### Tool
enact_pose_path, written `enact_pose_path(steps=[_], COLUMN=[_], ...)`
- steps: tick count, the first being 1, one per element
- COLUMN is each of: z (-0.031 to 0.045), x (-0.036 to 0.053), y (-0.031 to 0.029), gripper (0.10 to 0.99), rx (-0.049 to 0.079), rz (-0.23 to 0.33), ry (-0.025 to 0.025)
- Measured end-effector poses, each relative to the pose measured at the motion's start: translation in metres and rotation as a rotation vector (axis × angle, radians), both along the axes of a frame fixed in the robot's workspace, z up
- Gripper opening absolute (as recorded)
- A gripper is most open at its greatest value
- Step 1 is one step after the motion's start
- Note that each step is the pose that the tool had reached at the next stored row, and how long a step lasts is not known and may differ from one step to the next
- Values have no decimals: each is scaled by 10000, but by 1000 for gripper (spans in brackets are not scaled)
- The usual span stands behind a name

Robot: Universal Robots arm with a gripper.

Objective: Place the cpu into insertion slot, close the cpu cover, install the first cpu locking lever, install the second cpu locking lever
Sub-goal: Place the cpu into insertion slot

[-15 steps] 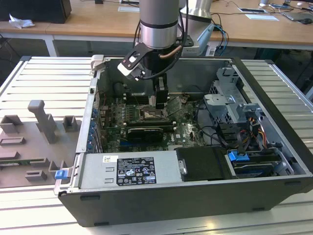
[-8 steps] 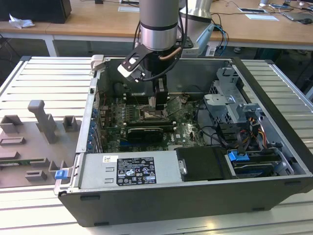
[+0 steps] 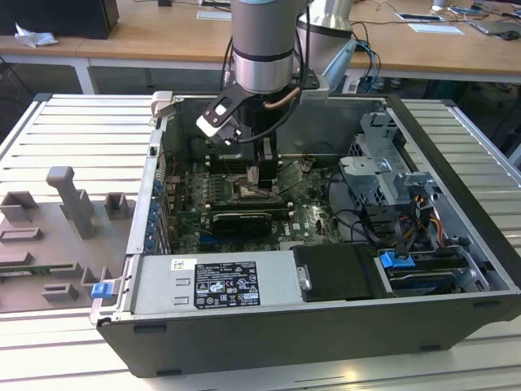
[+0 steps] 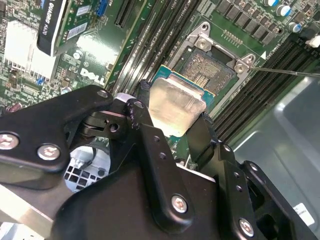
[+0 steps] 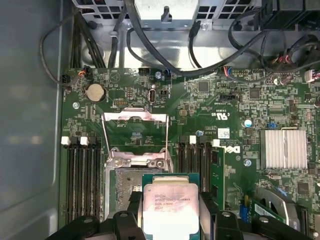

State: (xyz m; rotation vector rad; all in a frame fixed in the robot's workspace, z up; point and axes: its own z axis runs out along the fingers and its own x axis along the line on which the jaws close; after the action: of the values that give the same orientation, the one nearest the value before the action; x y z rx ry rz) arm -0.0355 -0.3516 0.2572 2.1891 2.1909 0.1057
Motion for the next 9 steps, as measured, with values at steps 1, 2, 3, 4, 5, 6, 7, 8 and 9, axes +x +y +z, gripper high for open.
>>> enact_pose_path(steps=[1,2,3,4,5,6,7,8,9], z=[-10,-16,-21,-24,-27,-31,-35,-37,-37], x=[0,0,0,0,0,0,0,1,0], y=[0,0,1,1,1,1,1,2,1], gripper=[537,537,537,537,537,537,537,537,537], rx=[0,0,-2,-3,-2,-1,-1,-10,-12], rz=[0,0,-1,-1,-1,0,-1,-4,-4], ry=[0,0,1,2,1,1,1,4,4])
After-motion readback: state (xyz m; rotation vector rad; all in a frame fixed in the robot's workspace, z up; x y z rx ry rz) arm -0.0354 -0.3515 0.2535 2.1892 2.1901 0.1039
